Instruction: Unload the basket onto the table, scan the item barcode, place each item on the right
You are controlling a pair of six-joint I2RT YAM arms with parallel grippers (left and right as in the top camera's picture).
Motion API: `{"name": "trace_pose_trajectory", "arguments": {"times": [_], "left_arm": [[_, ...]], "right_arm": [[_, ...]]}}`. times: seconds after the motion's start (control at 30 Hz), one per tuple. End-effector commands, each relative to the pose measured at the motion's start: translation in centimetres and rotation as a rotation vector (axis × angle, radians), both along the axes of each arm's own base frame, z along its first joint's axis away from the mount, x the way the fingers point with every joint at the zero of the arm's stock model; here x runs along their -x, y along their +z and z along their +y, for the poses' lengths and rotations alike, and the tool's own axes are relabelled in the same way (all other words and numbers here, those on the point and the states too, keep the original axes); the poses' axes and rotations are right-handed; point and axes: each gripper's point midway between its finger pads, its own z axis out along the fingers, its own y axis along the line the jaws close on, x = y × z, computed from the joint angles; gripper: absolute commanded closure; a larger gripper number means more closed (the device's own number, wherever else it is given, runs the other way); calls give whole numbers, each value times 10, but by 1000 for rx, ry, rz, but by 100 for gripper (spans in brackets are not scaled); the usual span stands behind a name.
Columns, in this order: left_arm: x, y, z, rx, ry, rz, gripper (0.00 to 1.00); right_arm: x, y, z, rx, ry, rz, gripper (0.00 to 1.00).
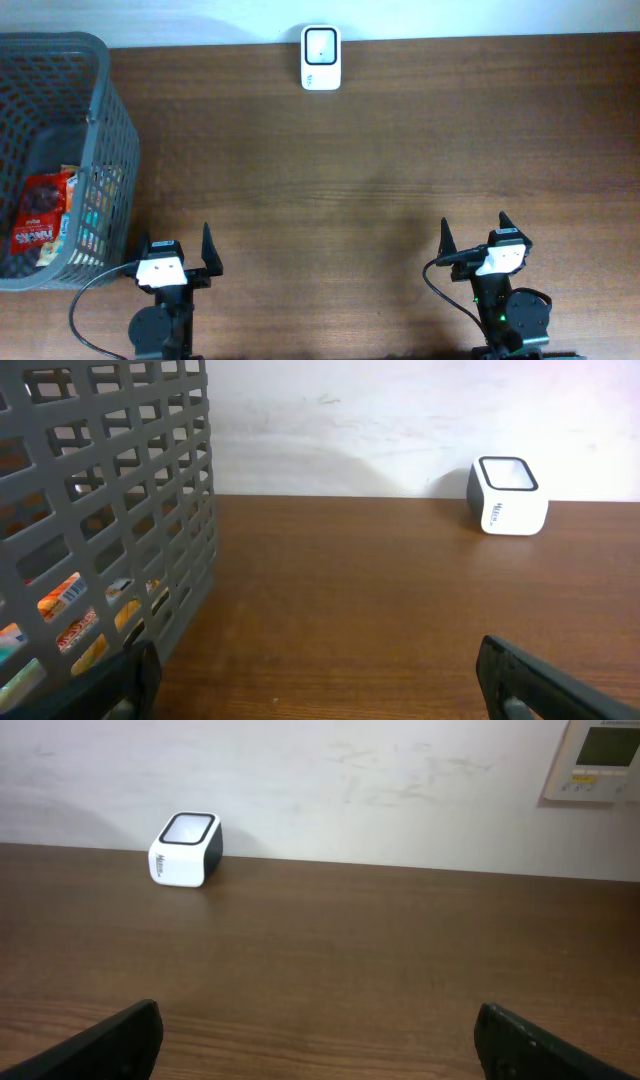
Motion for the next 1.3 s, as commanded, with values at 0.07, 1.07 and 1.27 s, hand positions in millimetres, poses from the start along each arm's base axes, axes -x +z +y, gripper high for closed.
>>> {"name": "trace_pose_trajectory", "arguments": {"times": [0.07, 1.07, 1.27], "left_arm": [[0, -2, -1, -14, -11, 0, 1], [61, 146, -101, -200, -590, -666, 1], [83, 195, -95, -232, -529, -802, 1]], "right_arm": [[0, -3, -3, -4, -18, 6, 2], [0, -3, -3, -4, -18, 6, 2], [0, -3, -3, -4, -18, 6, 2]]}}
